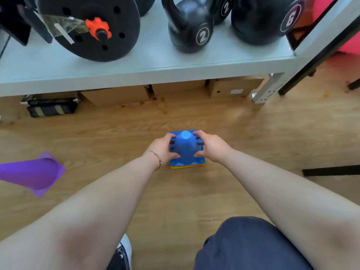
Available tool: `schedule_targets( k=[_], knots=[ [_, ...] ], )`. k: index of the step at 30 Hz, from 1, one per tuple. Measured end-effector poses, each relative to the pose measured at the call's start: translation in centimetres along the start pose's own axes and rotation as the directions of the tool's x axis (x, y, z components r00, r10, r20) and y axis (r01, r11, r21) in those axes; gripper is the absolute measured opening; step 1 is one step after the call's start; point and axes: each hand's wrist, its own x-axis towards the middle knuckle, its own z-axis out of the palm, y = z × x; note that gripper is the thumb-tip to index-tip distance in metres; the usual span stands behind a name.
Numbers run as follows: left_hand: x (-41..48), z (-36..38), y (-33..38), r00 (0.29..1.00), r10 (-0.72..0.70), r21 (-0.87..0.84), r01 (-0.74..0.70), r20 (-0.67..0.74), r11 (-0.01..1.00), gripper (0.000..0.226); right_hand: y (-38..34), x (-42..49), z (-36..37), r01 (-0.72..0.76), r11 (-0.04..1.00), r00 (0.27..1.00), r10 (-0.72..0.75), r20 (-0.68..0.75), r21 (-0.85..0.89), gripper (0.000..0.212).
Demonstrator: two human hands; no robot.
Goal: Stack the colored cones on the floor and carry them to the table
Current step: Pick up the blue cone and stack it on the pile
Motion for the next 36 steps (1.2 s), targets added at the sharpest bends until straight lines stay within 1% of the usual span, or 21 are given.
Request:
schedule_targets(
  k=[2, 7, 12, 16, 18, 22, 24, 26, 28, 29, 31, 36],
  knots=[
    [0.2, 0.2, -0.2, 1.0, -0.014, 0.001, 0.014, 0.021, 1.0, 0.075, 0.1, 0.3, 0.5, -0.012, 1.0, 1.0, 0.012, 0.017, -0.015, 0.076],
    [1.0, 0.1, -0.3, 0.998, -0.048, 0.029, 0.047, 0.051, 0.998, 0.079, 0.4, 0.7, 1.2, -0.042, 0.998, 0.999, 0.041, 0.026, 0.037, 0.081],
    [0.9, 0.6, -0.4, 0.998, -0.061, 0.029, 0.06, 0.015, 0.998, 0.075, 0.4, 0.9, 1.1, -0.054, 0.997, 0.998, 0.053, 0.041, 0.047, 0.082],
    [0.7, 0.9, -0.3, 0.998, -0.061, 0.101, 0.062, -0.01, 0.993, 0.074, 0.2, 1.0, 0.8, -0.048, 0.998, 0.997, 0.047, 0.057, 0.027, 0.082],
    [0.6, 0.9, -0.2, 0.999, -0.049, 0.154, 0.049, -0.006, 0.987, 0.072, 0.1, 1.0, 0.7, -0.039, 0.999, 0.997, 0.04, 0.059, -0.025, 0.082],
    [0.2, 0.8, -0.2, 1.0, -0.017, 0.343, 0.012, 0.013, 0.939, 0.074, 0.3, 0.5, 0.6, -0.002, 0.972, 0.999, 0.014, 0.048, -0.237, 0.085],
    [0.0, 0.6, -0.2, 1.0, -0.023, 0.408, 0.016, 0.013, 0.913, 0.078, 0.5, 0.0, 0.2, 0.031, 0.939, 1.0, -0.029, 0.01, -0.342, 0.086],
    [-0.5, 0.2, -0.2, 0.999, -0.03, 0.489, 0.044, -0.037, 0.871, 0.078, 0.8, -0.5, -0.5, 0.079, 0.875, 0.989, -0.128, -0.07, -0.478, 0.086],
    [-1.0, -0.2, -0.1, 0.991, 0.005, 0.611, 0.079, -0.135, 0.788, 0.074, 0.8, -0.9, -1.5, 0.101, 0.825, 0.965, -0.219, -0.148, -0.557, 0.083],
    [-1.3, -0.5, 0.0, 0.982, 0.032, 0.655, 0.098, -0.184, 0.75, 0.072, 0.7, -1.1, -2.0, 0.101, 0.813, 0.952, -0.246, -0.182, -0.573, 0.082],
    [-2.1, -1.3, 0.2, 0.957, 0.081, 0.69, 0.142, -0.28, 0.71, 0.07, 0.1, -1.5, -3.3, 0.093, 0.806, 0.929, -0.281, -0.24, -0.585, 0.081],
    [-5.3, -3.9, 1.3, 0.881, 0.129, 0.686, 0.254, -0.455, 0.682, 0.069, -3.2, -2.5, -6.5, 0.091, 0.813, 0.869, -0.346, -0.353, -0.575, 0.078]
  ],
)
